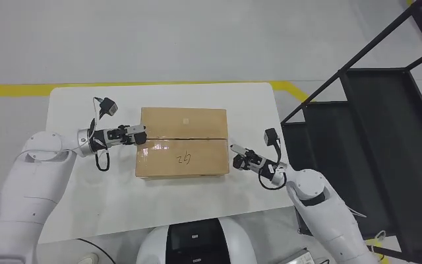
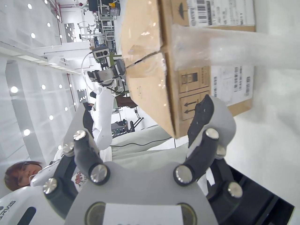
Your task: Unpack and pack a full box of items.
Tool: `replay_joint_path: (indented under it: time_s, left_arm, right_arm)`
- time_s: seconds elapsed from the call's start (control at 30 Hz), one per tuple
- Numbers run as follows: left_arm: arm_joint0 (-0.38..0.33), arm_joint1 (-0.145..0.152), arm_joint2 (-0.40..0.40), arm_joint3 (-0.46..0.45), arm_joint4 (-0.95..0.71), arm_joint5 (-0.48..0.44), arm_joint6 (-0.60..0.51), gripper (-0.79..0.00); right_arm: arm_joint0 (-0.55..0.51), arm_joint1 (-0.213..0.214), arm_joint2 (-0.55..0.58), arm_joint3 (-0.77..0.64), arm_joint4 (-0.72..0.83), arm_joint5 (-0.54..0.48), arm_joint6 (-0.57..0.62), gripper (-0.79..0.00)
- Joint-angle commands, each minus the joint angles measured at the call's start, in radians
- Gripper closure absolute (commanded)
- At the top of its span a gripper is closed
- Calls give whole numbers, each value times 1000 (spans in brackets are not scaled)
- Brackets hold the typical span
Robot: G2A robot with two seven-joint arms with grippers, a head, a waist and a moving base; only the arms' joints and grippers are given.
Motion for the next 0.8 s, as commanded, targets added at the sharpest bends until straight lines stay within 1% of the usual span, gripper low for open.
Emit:
replay_joint_path:
  time_s: [0.0, 0.17, 0.37, 0.53, 0.6, 0.77]
  left_arm:
    - [0, 0, 0, 0, 0, 0, 0, -785]
    - [0, 0, 0, 0, 0, 0, 0, -785]
    - [0, 0, 0, 0, 0, 0, 0, -785]
    - [0, 0, 0, 0, 0, 0, 0, -785]
    - [0, 0, 0, 0, 0, 0, 0, -785]
    - [28, 0, -1, -54, 11, 23, 41, -785]
  right_arm:
    - [28, -5, -32, 42, -4, 6, -4, -785]
    - [102, -24, -100, 159, 16, -21, -45, -785]
    - [169, -54, -162, 257, 112, -125, -138, -785]
    - [188, -65, -165, 285, 141, -193, -180, -785]
    - [191, -66, -161, 292, 136, -205, -182, -785]
    - [182, -64, -139, 287, 139, -237, -180, -785]
